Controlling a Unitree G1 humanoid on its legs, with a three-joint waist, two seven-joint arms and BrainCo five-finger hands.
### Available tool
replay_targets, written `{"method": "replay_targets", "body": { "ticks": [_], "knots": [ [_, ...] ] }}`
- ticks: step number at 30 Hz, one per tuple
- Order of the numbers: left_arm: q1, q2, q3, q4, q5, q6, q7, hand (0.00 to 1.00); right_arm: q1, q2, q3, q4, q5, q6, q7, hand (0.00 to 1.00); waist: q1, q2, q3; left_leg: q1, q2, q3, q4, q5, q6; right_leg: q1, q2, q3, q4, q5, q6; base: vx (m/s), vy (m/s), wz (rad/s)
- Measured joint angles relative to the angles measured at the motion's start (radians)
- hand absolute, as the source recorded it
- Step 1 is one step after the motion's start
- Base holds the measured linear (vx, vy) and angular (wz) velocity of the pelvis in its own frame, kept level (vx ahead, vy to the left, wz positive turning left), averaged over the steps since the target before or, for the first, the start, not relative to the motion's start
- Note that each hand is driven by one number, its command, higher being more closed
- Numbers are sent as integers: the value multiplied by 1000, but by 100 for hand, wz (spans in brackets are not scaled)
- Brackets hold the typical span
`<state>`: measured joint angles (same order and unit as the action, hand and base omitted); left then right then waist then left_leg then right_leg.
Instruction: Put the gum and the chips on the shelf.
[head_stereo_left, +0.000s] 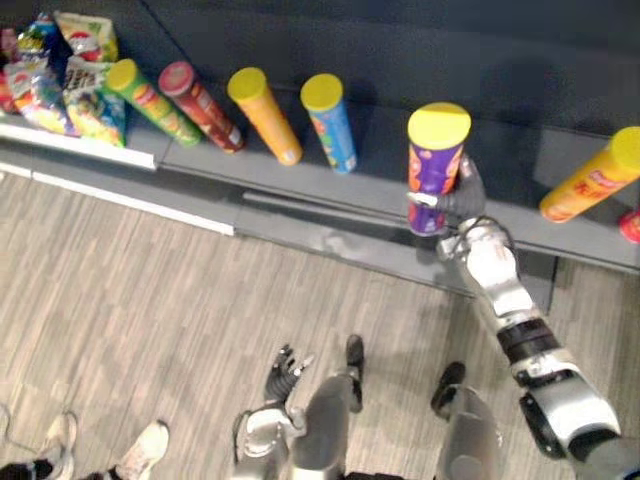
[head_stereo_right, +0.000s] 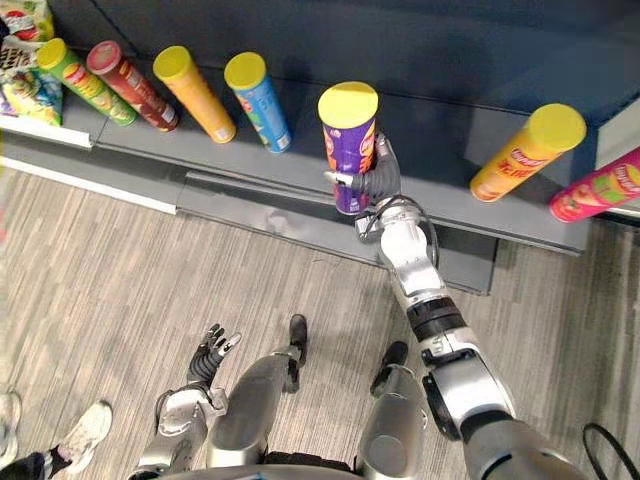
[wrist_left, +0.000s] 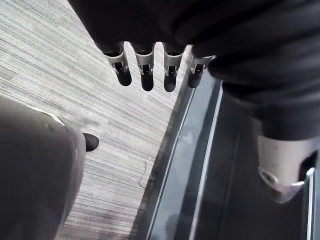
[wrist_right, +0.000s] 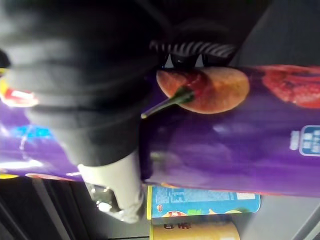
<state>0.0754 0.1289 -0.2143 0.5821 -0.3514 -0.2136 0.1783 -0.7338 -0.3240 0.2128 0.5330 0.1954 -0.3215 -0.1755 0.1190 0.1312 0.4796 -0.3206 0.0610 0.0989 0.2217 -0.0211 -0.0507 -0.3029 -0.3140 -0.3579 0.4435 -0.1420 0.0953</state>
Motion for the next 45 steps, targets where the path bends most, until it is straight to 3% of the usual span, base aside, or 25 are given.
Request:
{"method": "replay_targets", "body": {
  "ticks": [9,11,17,24,27,31,39,45],
  "knots": [
    [-16,-4,-60,-19,-38,22,15,0,-141,-43,-18,183,-34,-59,-180,100,38,42,18,-105,2,-5,68,12,3,-87,-26,-16,75,-10,-9,-64,-37,11],
    [-27,-11,-73,-17,-39,27,17,0,-168,-72,-47,195,-41,-77,-231,100,61,62,22,-124,2,-12,84,13,5,-101,-29,-19,89,-13,-14,-27,-42,7],
    [-49,-8,-89,6,-37,31,23,0,-228,-106,-74,276,-45,-107,-329,100,98,66,19,-171,3,-29,113,22,10,-143,-35,-27,122,-25,-24,-7,-53,7],
    [-59,-9,-98,25,-39,28,34,0,-259,-149,-79,317,-80,-109,-405,100,132,73,15,-229,6,-36,148,16,5,-198,-40,-28,153,-33,-31,-4,-45,2],
    [-74,-17,-105,46,-39,27,34,0,-270,-164,-79,322,-80,-109,-432,100,138,88,4,-254,8,-54,166,13,4,-204,-38,-45,156,-38,-32,12,-44,9],
    [-82,-27,-113,50,-39,23,34,0,-302,-169,-78,343,-81,-136,-466,100,165,98,-3,-280,10,-54,171,11,5,-237,-40,-38,171,-47,-30,19,-53,-2],
    [-102,-47,-114,57,-39,18,51,0,-320,-168,-80,346,-81,-147,-527,100,211,109,-11,-324,22,-58,206,6,0,-281,-38,-42,209,-67,-43,47,-69,1],
    [-119,-53,-114,61,-39,16,54,0,-332,-167,-88,346,-80,-148,-543,100,223,111,-12,-361,32,-62,240,-13,-7,-310,-36,-45,236,-87,-49,47,-75,0]
  ]
}}
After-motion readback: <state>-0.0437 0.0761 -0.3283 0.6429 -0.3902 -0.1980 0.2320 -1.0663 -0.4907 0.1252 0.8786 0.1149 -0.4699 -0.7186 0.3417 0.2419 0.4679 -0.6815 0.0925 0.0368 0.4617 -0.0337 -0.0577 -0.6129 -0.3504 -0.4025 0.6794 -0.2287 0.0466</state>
